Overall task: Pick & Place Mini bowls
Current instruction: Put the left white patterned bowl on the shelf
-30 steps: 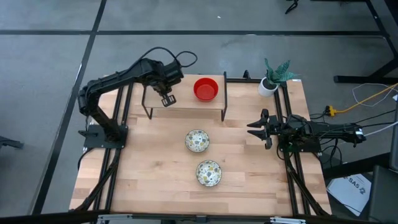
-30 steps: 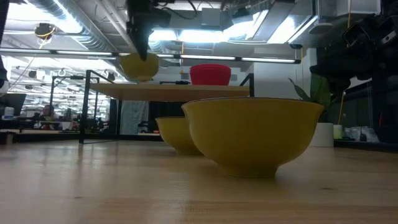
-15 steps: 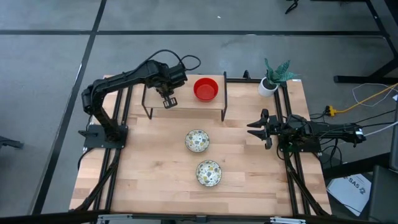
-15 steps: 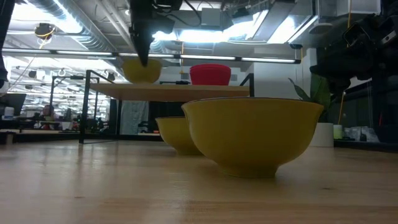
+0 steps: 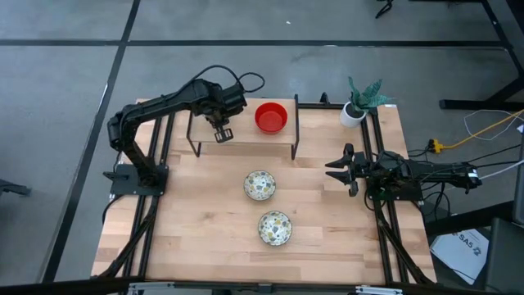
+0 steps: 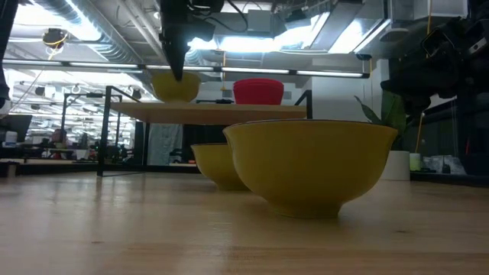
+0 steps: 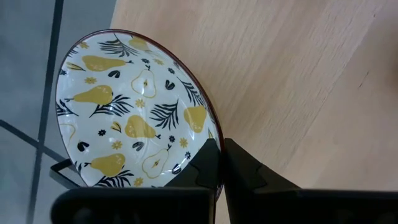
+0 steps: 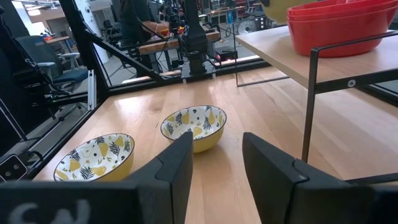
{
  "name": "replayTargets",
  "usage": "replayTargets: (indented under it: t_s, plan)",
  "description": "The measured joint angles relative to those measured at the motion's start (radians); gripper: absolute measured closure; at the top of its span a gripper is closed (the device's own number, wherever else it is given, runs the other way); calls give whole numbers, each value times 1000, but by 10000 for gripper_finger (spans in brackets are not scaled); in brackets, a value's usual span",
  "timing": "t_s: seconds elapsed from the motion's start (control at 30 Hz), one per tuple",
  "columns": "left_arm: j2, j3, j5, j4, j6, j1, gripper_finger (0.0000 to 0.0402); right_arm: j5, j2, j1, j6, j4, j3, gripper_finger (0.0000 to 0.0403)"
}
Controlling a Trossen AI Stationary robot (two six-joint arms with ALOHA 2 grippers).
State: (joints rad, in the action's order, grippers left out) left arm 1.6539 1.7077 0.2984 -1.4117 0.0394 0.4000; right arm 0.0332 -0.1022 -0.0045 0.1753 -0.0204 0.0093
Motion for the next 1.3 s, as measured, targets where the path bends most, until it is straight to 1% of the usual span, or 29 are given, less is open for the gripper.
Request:
replayTargets:
  t_s: [0.17,0.33,0.5,0.7,0.87,1.0,1.3]
  plan:
    - [0,0,25,-2,8,0,398,0,0,0,0,0,0,263]
    - [0,0,24,-3,69,-1,398,0,0,0,0,0,0,263]
    - [-1,0,-30,-8,139,-2,398,0,0,0,0,0,0,263]
    - [1,0,-31,-28,175,-2,398,0,0,0,0,0,0,263]
    - [3,0,-25,-31,144,-8,398,0,0,0,0,0,0,263]
    - [4,0,24,-28,104,-24,398,0,0,0,0,0,0,263]
    - [4,0,31,-28,67,-51,398,0,0,0,0,0,0,263]
